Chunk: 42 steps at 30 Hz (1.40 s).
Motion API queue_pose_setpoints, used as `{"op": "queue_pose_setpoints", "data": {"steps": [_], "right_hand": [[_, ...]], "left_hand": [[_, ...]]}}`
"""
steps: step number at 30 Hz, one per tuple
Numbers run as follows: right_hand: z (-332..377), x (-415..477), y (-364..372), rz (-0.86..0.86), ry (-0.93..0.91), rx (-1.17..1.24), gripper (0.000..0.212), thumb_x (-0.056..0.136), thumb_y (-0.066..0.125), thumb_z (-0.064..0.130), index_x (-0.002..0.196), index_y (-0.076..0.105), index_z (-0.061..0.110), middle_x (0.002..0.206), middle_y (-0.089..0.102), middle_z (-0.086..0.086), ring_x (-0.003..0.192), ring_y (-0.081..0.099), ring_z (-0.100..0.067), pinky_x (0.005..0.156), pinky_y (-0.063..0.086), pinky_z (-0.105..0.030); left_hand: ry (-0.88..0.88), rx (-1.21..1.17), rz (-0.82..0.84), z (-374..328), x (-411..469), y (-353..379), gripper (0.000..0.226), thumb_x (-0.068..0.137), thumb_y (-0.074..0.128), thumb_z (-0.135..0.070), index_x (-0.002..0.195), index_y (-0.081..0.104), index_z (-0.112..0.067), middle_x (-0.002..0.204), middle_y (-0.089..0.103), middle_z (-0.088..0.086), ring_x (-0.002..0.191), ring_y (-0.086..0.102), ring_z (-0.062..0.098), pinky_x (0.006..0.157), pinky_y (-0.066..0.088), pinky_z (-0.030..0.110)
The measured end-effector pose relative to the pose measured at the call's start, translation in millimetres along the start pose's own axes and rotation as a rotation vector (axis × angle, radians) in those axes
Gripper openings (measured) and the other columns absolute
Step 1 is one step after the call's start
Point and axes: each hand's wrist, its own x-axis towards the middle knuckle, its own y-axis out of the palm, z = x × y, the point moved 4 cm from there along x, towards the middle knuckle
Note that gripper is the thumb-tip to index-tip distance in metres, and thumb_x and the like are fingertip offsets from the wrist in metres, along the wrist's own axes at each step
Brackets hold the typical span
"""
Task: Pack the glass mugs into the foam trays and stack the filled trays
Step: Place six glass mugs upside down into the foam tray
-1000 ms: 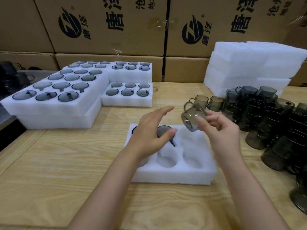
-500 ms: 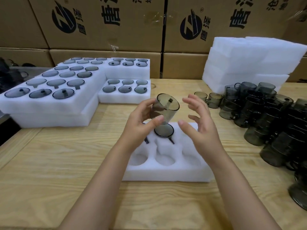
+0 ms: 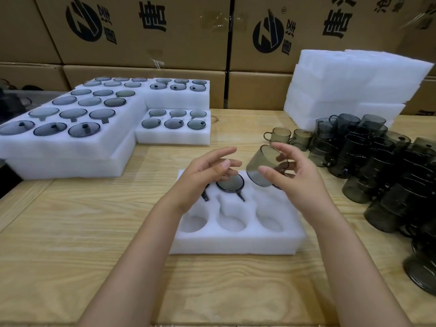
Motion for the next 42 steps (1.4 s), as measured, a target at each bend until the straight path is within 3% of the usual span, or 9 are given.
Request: {"op": "queue_pose_setpoints", "data": {"steps": [4, 8, 15, 19, 24, 27, 31, 37, 42], "right_hand": [[-16, 3, -2, -0.035, 0.058, -0.118, 0.056, 0.072, 0.080, 0.026, 0.122, 0.056, 0.030, 0.111, 0.049, -0.001, 0.092, 0.052, -0.010, 0.085, 0.045, -0.027], [-23, 4, 0, -0.051, 0.071, -0.202, 0.054, 0.072, 0.078, 0.032, 0.120, 0.054, 0.031, 0.108, 0.046, 0.003, 0.100, 0.050, -0.010, 0.082, 0.038, -0.021], [-23, 1, 9, 0.016, 0.057, -0.484, 0.063, 0.072, 0.076, 0.041, 0.126, 0.047, 0.026, 0.107, 0.038, 0.006, 0.114, 0.037, -0.016, 0.090, 0.034, -0.026], [-22, 0, 8, 0.093, 0.082, -0.532, 0.067, 0.073, 0.071, 0.049, 0.131, 0.044, 0.027, 0.116, 0.037, 0.007, 0.123, 0.031, -0.015, 0.091, 0.030, -0.024], [-3, 20, 11, 0.180, -0.046, -0.492, 0.057, 0.095, 0.045, 0.039, 0.145, 0.032, 0.016, 0.151, 0.031, -0.001, 0.140, 0.023, -0.018, 0.114, 0.020, -0.034], [-6, 31, 26, 0.369, -0.066, -0.747, 0.057, 0.093, 0.052, 0.019, 0.144, 0.032, 0.008, 0.151, 0.030, -0.012, 0.140, 0.026, -0.026, 0.115, 0.021, -0.042], [-35, 24, 41, 0.666, 0.009, -1.315, 0.082, 0.091, 0.046, 0.048, 0.151, -0.007, 0.025, 0.158, -0.012, 0.000, 0.146, -0.008, -0.019, 0.118, 0.001, -0.048], [-38, 27, 40, 0.675, 0.093, -1.315, 0.090, 0.088, 0.051, 0.053, 0.150, -0.010, 0.030, 0.158, -0.012, 0.000, 0.145, -0.010, -0.020, 0.117, -0.002, -0.050], [-40, 27, 41, 0.570, 0.089, -1.216, 0.070, 0.093, 0.044, 0.046, 0.149, 0.005, 0.034, 0.157, 0.002, 0.009, 0.145, -0.003, -0.019, 0.116, 0.004, -0.052]], "left_hand": [[-0.029, 0.115, 0.010, 5, 0, 4, 0.041, 0.083, 0.057, -0.032, 0.123, 0.059, -0.023, 0.114, 0.070, -0.001, 0.113, 0.061, 0.013, 0.102, 0.042, 0.045], [-0.028, 0.098, -0.005, 5, -1, 6, 0.038, 0.081, 0.059, -0.028, 0.118, 0.061, -0.021, 0.112, 0.070, -0.001, 0.112, 0.061, 0.010, 0.100, 0.045, 0.026], [-0.047, 0.180, -0.015, 9, 2, 8, 0.028, 0.093, 0.058, -0.007, 0.120, 0.060, -0.016, 0.115, 0.067, 0.005, 0.111, 0.061, 0.009, 0.088, 0.046, 0.014], [-0.031, 0.434, -0.050, 3, 5, 17, 0.029, 0.097, 0.053, -0.023, 0.126, 0.057, -0.021, 0.118, 0.063, -0.005, 0.104, 0.059, 0.002, 0.082, 0.044, 0.009], [0.189, 0.730, -0.069, -26, 22, 51, 0.048, 0.102, 0.035, -0.039, 0.143, 0.040, -0.017, 0.149, 0.040, -0.003, 0.137, 0.032, 0.009, 0.109, 0.024, 0.023], [0.202, 0.861, -0.059, -26, 32, 72, 0.050, 0.103, 0.030, -0.038, 0.146, 0.035, -0.014, 0.154, 0.032, 0.003, 0.142, 0.025, 0.014, 0.115, 0.018, 0.033], [0.055, 1.099, 0.080, 5, 35, 89, 0.047, 0.103, 0.020, -0.039, 0.143, 0.037, -0.020, 0.156, 0.028, -0.003, 0.144, 0.017, 0.013, 0.115, 0.009, 0.039], [-0.053, 1.065, 0.122, 11, 37, 86, 0.049, 0.103, 0.015, -0.039, 0.147, 0.030, -0.025, 0.159, 0.018, -0.009, 0.146, 0.006, 0.007, 0.118, 0.001, 0.042], [-0.114, 1.529, -0.125, -2, 10, 92, 0.057, 0.101, 0.011, -0.041, 0.143, 0.037, -0.011, 0.148, 0.039, 0.010, 0.137, 0.032, 0.027, 0.115, 0.010, 0.048]]}}
